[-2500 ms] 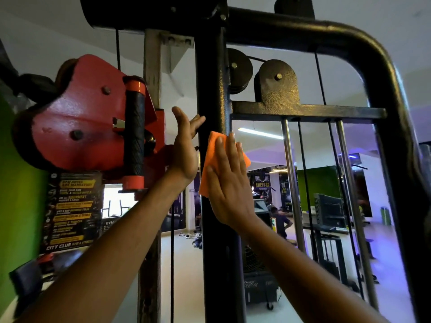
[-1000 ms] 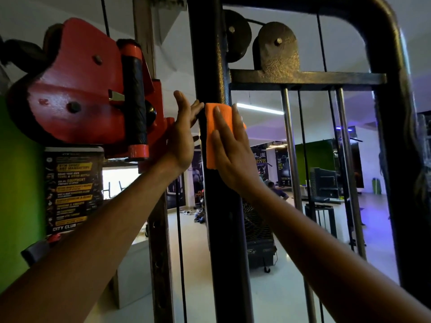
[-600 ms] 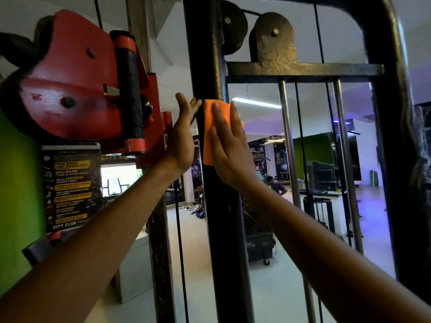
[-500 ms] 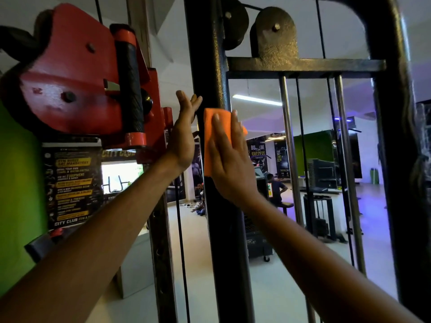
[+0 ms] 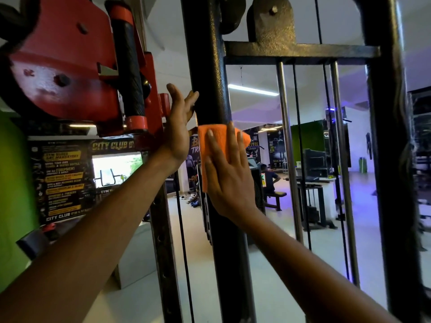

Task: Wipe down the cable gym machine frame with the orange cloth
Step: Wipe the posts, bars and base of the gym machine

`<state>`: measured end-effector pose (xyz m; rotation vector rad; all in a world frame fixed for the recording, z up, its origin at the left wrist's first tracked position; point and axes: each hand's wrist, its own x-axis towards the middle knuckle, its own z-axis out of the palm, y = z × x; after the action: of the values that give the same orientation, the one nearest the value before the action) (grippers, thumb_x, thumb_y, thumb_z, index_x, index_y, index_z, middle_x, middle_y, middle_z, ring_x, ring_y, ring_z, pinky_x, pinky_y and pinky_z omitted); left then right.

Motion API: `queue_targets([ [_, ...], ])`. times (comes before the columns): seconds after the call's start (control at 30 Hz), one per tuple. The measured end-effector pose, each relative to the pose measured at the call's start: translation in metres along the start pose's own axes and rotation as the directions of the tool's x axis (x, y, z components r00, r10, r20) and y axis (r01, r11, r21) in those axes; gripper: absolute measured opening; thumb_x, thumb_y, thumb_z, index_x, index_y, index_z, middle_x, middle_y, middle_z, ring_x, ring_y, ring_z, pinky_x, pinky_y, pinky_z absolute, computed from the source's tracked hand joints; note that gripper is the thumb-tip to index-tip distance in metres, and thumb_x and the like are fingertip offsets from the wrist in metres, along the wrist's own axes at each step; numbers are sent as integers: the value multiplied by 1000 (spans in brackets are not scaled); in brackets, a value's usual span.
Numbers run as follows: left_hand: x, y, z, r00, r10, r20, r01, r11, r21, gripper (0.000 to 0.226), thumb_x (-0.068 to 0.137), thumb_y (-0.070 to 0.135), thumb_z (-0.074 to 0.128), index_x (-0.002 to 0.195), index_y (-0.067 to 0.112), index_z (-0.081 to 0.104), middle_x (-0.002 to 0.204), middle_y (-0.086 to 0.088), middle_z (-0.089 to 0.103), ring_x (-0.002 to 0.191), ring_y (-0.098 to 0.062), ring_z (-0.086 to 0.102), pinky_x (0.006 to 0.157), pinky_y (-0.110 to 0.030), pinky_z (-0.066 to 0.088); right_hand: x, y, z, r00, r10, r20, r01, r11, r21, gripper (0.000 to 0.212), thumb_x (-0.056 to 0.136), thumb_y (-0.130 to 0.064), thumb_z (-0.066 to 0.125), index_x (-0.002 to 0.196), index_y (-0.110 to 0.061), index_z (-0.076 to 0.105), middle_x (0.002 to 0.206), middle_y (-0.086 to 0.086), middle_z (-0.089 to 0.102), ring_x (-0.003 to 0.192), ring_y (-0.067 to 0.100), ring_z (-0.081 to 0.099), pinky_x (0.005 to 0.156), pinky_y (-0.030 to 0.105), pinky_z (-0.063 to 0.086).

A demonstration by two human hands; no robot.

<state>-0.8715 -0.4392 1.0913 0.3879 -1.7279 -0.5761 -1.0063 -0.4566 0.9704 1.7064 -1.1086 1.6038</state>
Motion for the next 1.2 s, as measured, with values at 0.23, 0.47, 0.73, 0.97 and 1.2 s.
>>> queue_targets([
  [0.23,-8,-6,-1,1000,2,-2,-2,1000,-4,76,111,56,-5,165,27,39,175,6,28,162,-14,24,132,-62,11,16,0,-5,996,-85,10,85,996,-36,66,108,-32,32,173,-23,20,182,8,-11,168,31,-7,131,64,16],
  [0.47,-23,-16,-3,999,-34,41,35,999,-41,74,113,51,-7,166,23,37,176,6,26,163,-14,20,132,-62,11,-23,2,-16,1000,18,-5,-19,992,-122,72,106,-52,37,172,-26,24,174,12,9,146,34,32,104,58,49],
  [0.73,-28,-24,-10,998,-54,23,55,998,-38,74,114,52,-3,162,23,45,176,0,28,162,-17,25,132,-63,10,-5,9,-8,996,-40,-74,34,997,-72,69,103,-48,59,159,-18,32,161,14,34,142,32,39,106,59,50],
  [0.97,-36,-29,-10,996,-81,29,83,996,-46,82,103,68,5,161,28,47,174,3,33,161,-19,29,131,-63,16,-62,-5,4,993,94,-76,-106,978,-180,75,108,-55,46,170,-19,23,171,15,24,151,35,35,116,60,40],
  [1.2,-30,-21,-8,996,-85,12,86,995,-51,75,113,55,0,161,20,45,173,0,35,160,-18,29,130,-50,23,2,-10,-2,996,79,-43,-77,996,38,91,106,-74,21,173,-14,8,180,13,-10,155,44,34,112,65,46],
])
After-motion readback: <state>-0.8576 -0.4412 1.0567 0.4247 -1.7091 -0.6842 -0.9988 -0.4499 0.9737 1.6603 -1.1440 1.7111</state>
